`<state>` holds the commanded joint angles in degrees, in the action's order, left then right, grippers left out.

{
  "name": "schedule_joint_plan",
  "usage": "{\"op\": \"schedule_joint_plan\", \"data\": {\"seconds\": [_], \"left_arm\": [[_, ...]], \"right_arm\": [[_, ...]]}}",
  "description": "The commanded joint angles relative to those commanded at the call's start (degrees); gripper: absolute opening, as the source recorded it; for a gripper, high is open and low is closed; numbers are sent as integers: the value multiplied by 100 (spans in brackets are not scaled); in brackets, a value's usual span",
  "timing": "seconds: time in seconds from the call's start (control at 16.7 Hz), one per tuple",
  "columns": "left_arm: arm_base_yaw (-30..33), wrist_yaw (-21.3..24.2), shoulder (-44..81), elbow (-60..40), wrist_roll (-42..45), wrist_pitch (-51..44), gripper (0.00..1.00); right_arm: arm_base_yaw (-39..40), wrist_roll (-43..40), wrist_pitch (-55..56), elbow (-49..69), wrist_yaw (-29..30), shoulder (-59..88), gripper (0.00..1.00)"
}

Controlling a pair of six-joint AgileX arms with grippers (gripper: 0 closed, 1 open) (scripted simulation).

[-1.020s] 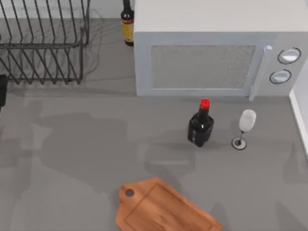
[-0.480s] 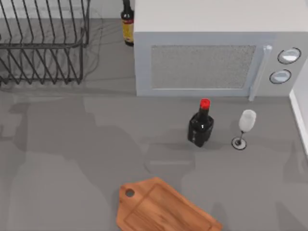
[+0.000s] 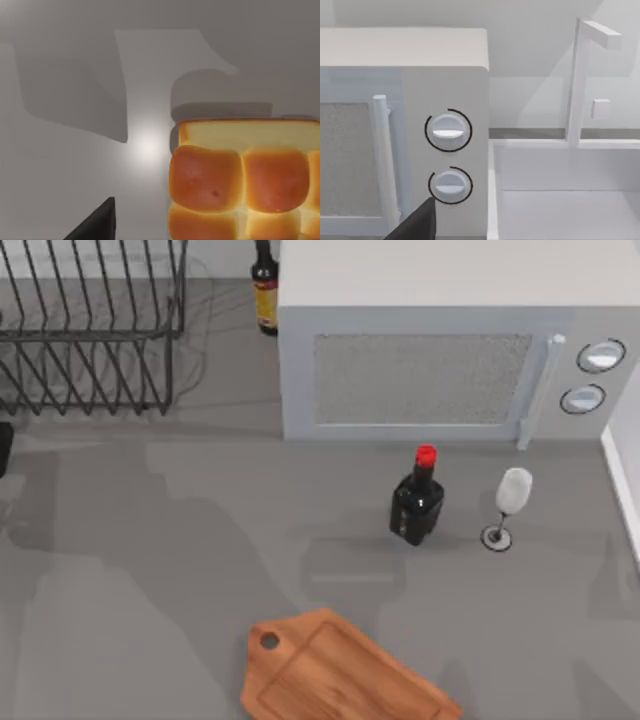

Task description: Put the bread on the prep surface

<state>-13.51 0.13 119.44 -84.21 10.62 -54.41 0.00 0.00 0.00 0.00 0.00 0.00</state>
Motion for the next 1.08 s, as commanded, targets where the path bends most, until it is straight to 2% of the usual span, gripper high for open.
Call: {"op": "schedule_joint_plan", "data": {"seconds": [0.18,0.48,1.08], "left_arm": [[-12,2,252,342,14,600,100],[-15,3,312,412,18,699,100],[-15,3,312,412,18,699,25]], "right_arm": [[0,0,0,0,0,0,100],[0,0,0,0,0,0,100],[0,0,0,0,0,0,100]]}}
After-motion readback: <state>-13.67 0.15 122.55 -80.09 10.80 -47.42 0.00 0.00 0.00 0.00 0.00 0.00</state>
